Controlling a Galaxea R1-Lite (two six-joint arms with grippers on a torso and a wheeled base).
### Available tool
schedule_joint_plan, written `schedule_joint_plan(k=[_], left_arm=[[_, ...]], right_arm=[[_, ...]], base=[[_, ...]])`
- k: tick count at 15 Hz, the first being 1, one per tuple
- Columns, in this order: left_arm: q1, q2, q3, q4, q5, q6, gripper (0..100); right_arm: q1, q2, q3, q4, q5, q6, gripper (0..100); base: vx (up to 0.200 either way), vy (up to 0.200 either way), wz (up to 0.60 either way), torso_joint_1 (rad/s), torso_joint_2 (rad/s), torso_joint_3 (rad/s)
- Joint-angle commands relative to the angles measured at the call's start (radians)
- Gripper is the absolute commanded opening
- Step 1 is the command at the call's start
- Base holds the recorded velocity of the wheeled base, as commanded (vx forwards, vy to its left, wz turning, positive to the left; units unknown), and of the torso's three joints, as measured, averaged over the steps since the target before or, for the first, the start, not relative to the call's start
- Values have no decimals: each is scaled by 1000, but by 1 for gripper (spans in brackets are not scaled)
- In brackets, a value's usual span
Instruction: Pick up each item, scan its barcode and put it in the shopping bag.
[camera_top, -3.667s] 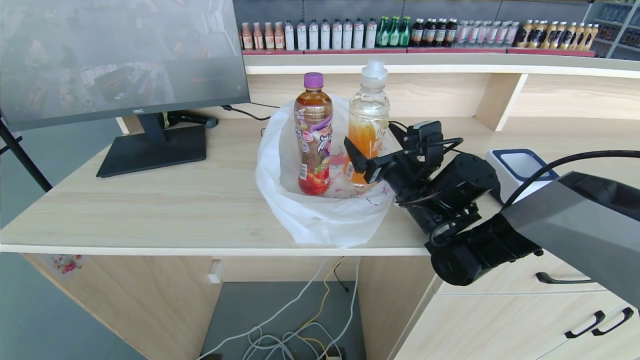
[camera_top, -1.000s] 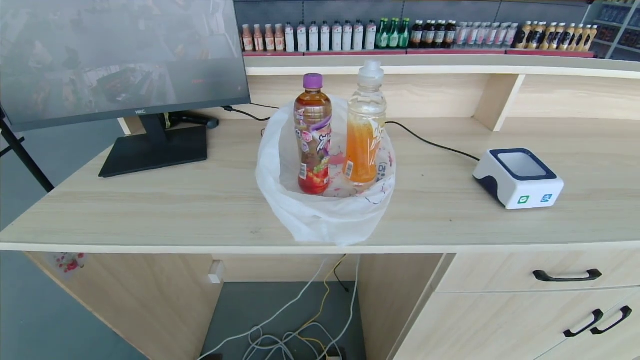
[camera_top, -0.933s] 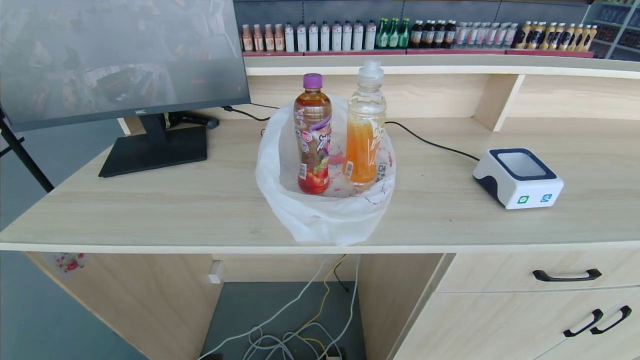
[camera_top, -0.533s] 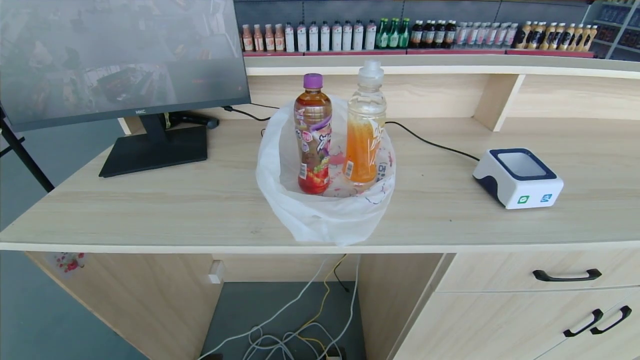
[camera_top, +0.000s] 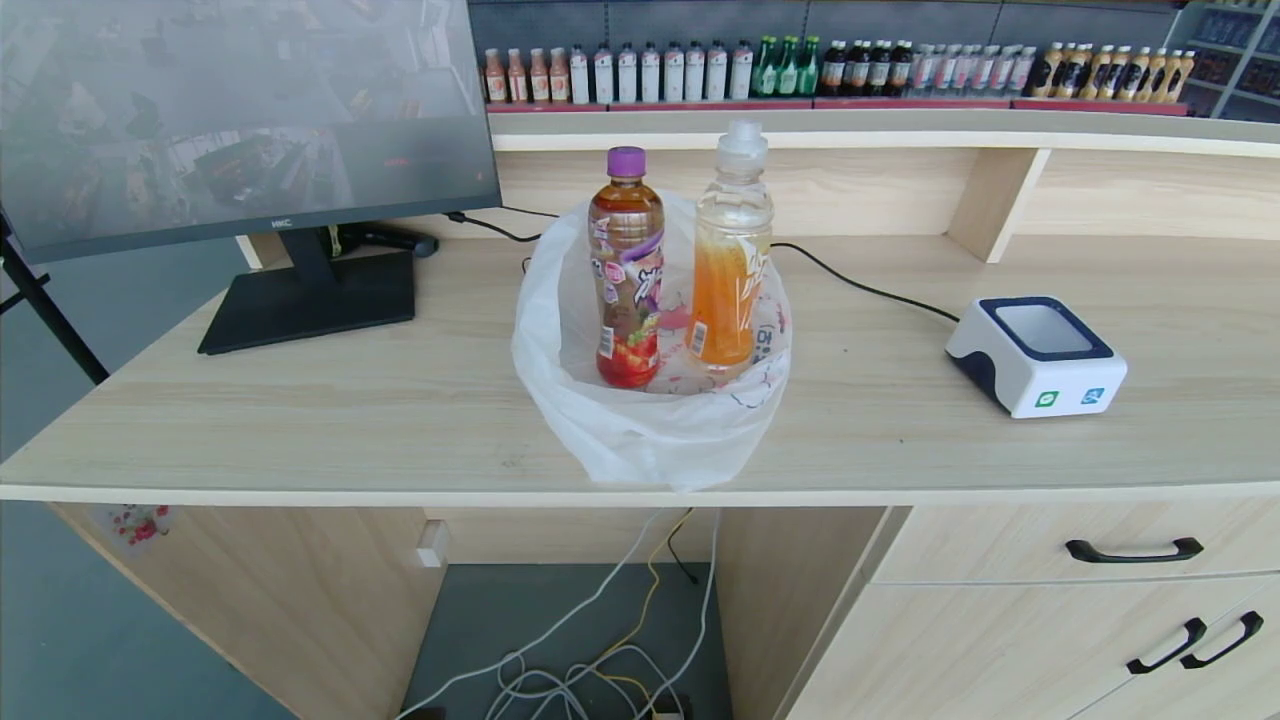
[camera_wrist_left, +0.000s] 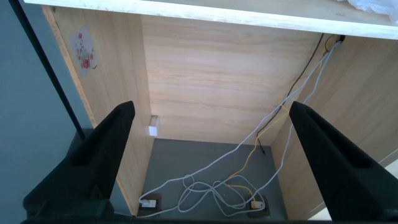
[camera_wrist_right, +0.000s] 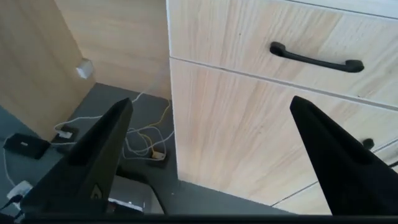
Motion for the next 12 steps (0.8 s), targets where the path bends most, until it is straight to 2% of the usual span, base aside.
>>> schedule_joint_plan(k=[1, 3, 7, 9, 10, 12], left_arm=[[0, 0, 0, 0, 0, 0, 100], [0, 0, 0, 0, 0, 0, 100], [0, 0, 0, 0, 0, 3, 100], [0, 0, 0, 0, 0, 1, 100], [0, 0, 0, 0, 0, 1, 100], [0, 0, 0, 0, 0, -2, 100]], right_arm=[[-169, 46, 0, 0, -19, 0, 100], [-263, -66, -2, 1, -17, 3, 100], [-251, -115, 3, -3, 34, 27, 100], [-249, -115, 6, 0, 103, 59, 100], [-249, -115, 6, 47, 119, 86, 100], [-248, -115, 8, 44, 126, 82, 100]], base=[[0, 0, 0, 0, 0, 0], [0, 0, 0, 0, 0, 0], [0, 0, 0, 0, 0, 0], [0, 0, 0, 0, 0, 0], [0, 0, 0, 0, 0, 0], [0, 0, 0, 0, 0, 0]])
